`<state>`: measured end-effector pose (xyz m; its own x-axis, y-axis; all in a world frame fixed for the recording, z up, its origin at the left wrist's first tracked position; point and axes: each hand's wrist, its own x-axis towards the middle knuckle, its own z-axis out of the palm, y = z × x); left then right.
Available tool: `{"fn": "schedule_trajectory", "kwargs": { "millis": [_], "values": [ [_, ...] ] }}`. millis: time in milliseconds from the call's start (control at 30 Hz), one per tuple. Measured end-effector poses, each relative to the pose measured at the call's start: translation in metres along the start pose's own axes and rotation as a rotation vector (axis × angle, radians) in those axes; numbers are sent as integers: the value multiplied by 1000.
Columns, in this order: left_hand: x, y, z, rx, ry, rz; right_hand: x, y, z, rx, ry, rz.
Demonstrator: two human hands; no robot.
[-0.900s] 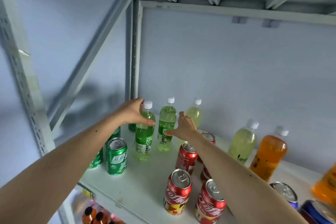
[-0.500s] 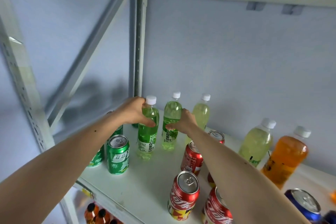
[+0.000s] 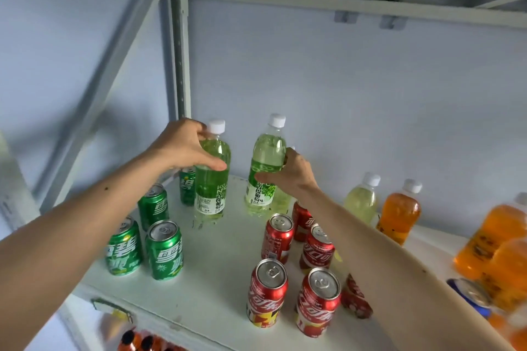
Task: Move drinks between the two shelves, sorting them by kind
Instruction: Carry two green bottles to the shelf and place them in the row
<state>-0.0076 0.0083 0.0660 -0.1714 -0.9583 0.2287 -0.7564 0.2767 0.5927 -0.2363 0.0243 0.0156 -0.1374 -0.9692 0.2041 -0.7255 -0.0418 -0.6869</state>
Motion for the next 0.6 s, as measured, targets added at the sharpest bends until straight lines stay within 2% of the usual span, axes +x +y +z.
{"fn": "schedule_trajectory", "kwargs": {
  "millis": [233,600],
  "values": [
    [-11,69,1,-71,-66,203,-63,3,-82,3,176,48],
    [-72,214,71,-186,-271,545,-213,64,-199,-80,406,205]
  ]
}}
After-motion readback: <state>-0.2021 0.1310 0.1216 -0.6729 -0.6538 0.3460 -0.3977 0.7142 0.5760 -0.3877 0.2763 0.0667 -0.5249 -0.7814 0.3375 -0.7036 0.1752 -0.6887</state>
